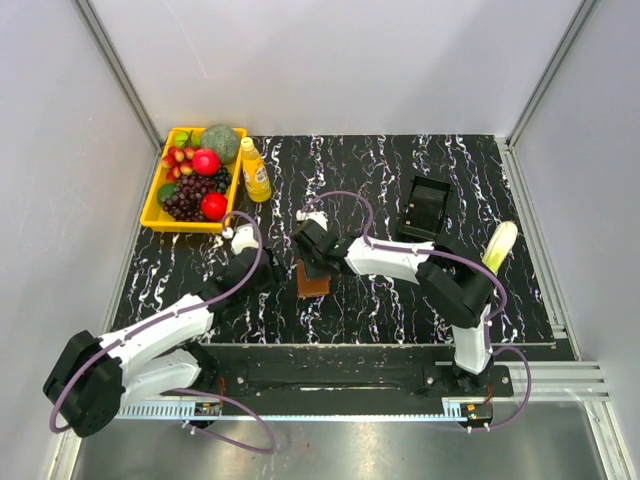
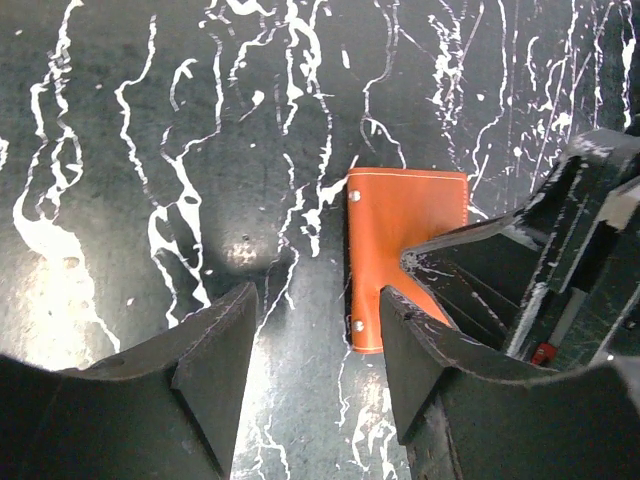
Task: Put the credit cards into the card holder
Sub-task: Open the card holder at the center of the board.
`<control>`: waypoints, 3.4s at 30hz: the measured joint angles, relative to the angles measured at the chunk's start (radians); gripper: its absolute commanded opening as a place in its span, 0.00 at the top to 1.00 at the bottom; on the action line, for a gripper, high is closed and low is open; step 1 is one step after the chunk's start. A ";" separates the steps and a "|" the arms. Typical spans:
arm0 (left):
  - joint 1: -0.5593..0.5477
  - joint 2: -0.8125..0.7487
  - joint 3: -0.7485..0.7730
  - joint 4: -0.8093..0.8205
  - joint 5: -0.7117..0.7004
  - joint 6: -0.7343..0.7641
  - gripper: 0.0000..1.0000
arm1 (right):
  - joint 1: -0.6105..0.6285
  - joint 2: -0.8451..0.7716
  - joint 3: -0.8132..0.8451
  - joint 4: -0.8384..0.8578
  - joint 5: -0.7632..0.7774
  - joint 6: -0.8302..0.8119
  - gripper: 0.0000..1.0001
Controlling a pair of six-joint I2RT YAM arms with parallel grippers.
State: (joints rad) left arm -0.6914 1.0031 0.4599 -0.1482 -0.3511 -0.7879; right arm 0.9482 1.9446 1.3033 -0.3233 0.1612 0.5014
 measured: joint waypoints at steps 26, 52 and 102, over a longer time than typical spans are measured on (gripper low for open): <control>0.000 0.381 0.090 0.249 0.235 0.049 0.55 | -0.099 -0.101 -0.176 0.071 -0.061 0.072 0.65; -0.002 0.377 0.055 0.321 0.224 0.008 0.57 | -0.146 -0.237 -0.291 0.312 -0.236 0.191 0.83; 0.021 -0.176 -0.022 -0.089 -0.090 -0.040 0.52 | -0.171 -0.165 -0.185 0.257 -0.291 0.144 0.50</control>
State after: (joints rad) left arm -0.6701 0.8268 0.4381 -0.2367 -0.4408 -0.8276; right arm 0.7773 1.7798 1.1183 -0.0658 -0.1295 0.6453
